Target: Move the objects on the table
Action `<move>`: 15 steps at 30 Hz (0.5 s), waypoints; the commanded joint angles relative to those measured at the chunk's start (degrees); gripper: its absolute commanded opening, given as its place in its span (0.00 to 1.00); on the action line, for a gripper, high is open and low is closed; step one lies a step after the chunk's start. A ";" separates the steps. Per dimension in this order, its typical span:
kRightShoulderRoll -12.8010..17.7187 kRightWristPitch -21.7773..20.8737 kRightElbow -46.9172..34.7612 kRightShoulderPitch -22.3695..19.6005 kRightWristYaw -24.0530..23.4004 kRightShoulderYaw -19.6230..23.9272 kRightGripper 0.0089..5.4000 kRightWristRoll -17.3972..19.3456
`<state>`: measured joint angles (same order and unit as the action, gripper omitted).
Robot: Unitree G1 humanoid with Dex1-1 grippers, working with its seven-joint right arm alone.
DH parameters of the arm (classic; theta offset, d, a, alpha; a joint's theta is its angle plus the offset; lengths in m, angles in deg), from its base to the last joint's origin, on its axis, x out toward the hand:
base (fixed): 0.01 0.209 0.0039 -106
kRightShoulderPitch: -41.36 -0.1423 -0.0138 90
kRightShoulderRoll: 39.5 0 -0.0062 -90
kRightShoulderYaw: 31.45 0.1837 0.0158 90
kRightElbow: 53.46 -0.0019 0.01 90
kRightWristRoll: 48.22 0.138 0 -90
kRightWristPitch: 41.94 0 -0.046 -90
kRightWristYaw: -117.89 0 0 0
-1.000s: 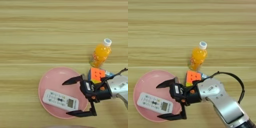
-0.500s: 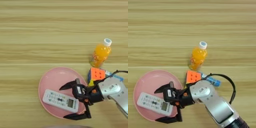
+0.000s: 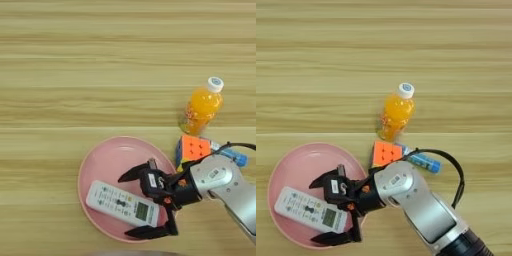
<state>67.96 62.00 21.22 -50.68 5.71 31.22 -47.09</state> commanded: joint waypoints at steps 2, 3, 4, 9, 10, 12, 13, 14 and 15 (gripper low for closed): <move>0.04 -2.33 0.01 -3.16 -1.75 0.88 0.97 -0.44; -0.07 -2.42 0.38 -3.33 -1.76 0.86 0.95 -0.50; -0.18 -2.48 0.75 -3.42 -1.74 0.83 0.95 -0.54; -0.73 -3.14 3.07 -4.05 -2.02 0.74 0.84 -1.14; -0.86 -3.24 3.48 -4.20 -2.09 0.78 0.82 -1.19; -1.13 -3.62 4.30 -4.44 -2.43 0.90 0.79 -1.49; -1.24 -3.78 4.57 -4.50 -2.53 0.92 0.78 -1.59; -1.31 -3.88 4.74 -4.54 -2.59 0.93 0.76 -1.64; -1.35 -3.94 4.86 -4.62 -2.57 1.01 0.73 -1.61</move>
<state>65.98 58.81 26.62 -52.75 5.05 30.80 -48.33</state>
